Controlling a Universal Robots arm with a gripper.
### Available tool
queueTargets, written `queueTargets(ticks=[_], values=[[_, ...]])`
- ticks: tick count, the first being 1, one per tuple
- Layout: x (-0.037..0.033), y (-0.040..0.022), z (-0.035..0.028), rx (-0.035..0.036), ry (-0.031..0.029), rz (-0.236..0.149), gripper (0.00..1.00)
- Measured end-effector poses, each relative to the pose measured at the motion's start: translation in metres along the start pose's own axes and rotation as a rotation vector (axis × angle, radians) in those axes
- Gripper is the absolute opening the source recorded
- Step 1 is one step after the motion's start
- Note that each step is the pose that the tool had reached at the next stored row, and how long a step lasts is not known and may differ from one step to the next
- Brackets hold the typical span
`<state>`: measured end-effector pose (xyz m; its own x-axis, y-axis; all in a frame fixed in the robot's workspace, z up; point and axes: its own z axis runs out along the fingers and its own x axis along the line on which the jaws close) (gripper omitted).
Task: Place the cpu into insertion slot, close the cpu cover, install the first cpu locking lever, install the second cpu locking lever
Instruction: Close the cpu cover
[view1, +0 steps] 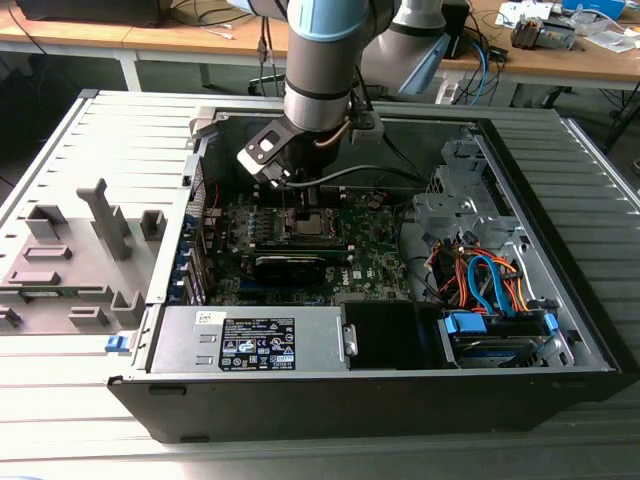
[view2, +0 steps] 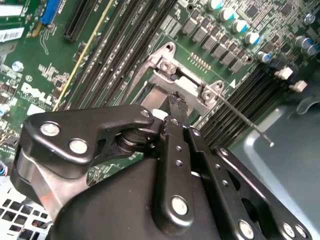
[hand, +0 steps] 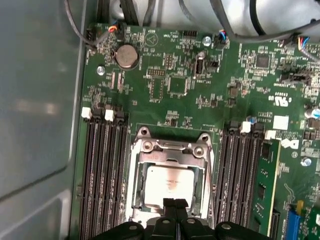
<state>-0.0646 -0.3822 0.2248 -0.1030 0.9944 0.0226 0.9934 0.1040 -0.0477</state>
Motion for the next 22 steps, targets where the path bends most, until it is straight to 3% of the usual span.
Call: queueTargets(ticks=[4,7,12,15,17,22], values=[[0.0002,-0.0031,0.0070,0.0000,0.0000,0.000,0.11],[0.0001,-0.0029,0.0117,0.0012,-0.0054,-0.034,0.11],[0.0000,-0.0026,0.0176,0.0017,-0.0073,-0.052,0.11],[0.0000,-0.0026,0.0179,0.0018,-0.0086,-0.052,0.11],[-0.0001,-0.0026,0.0183,0.0027,-0.0135,-0.052,0.11],[-0.0001,-0.0025,0.0185,0.0031,-0.0176,-0.052,0.11]])
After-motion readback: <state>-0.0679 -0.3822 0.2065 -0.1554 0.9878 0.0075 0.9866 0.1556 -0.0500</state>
